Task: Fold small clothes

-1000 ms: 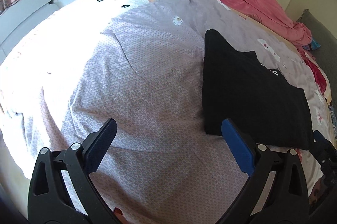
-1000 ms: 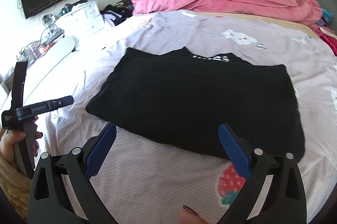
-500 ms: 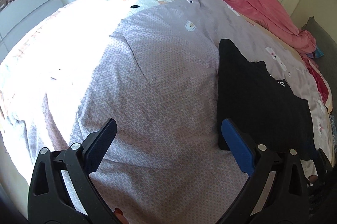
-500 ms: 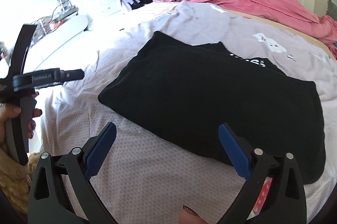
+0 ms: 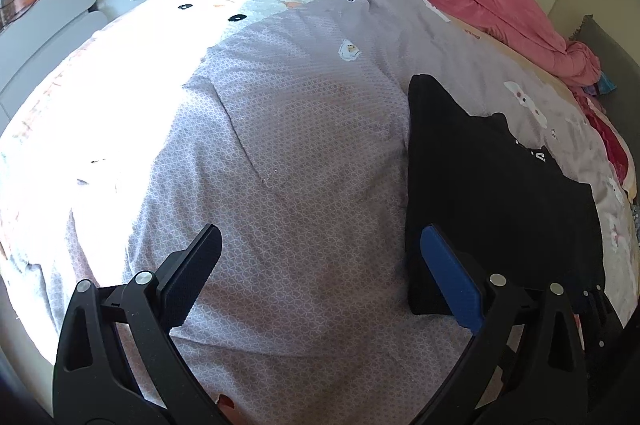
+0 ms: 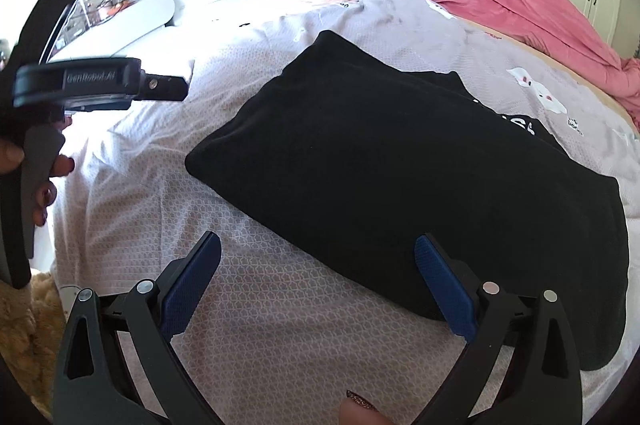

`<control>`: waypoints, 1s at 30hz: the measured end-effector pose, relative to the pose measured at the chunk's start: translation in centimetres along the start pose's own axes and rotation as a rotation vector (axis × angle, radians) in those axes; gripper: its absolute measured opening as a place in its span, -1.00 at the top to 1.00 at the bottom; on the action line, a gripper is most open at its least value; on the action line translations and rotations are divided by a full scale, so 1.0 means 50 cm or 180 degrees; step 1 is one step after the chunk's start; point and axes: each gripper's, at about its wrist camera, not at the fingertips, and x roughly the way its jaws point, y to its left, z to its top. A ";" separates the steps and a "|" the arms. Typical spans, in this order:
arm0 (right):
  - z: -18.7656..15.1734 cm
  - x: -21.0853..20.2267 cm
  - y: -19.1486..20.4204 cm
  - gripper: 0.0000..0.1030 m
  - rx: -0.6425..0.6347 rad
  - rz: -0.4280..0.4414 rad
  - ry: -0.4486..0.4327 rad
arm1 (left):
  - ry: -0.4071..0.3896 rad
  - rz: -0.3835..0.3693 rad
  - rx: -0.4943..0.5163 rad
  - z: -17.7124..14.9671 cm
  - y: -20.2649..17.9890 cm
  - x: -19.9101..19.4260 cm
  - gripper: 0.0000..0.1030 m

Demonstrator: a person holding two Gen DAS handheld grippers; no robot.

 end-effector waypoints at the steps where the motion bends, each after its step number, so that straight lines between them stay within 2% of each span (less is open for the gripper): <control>1: 0.000 0.005 0.004 -0.88 -0.0028 -0.0032 0.0006 | 0.0005 -0.0003 0.0011 0.002 -0.003 0.003 -0.81; 6: -0.001 0.031 0.016 -0.92 -0.0125 -0.0204 0.0077 | 0.0030 -0.0024 0.0062 0.015 -0.016 0.019 -0.81; 13: 0.007 0.070 0.046 -0.92 -0.0389 -0.0531 0.0036 | 0.0031 -0.0100 0.0088 0.031 -0.029 0.037 -0.81; 20: 0.043 0.110 0.038 -0.92 -0.0317 -0.0672 0.0037 | 0.0067 -0.0180 0.0057 0.054 -0.040 0.062 -0.81; 25: 0.063 0.126 0.032 -0.91 -0.0295 -0.0797 -0.0028 | 0.0114 -0.0360 -0.0095 0.069 -0.044 0.080 -0.81; 28: 0.069 0.112 0.020 -0.88 -0.0196 -0.0846 -0.0178 | 0.0181 -0.0501 -0.0241 0.087 -0.047 0.097 -0.81; 29: 0.069 0.106 0.014 -0.86 -0.0155 -0.0854 -0.0237 | 0.0216 -0.0579 -0.0308 0.092 -0.048 0.102 -0.81; 30: 0.069 0.094 0.006 -0.71 -0.0091 -0.0826 -0.0323 | 0.0260 -0.0696 -0.0388 0.098 -0.051 0.109 -0.81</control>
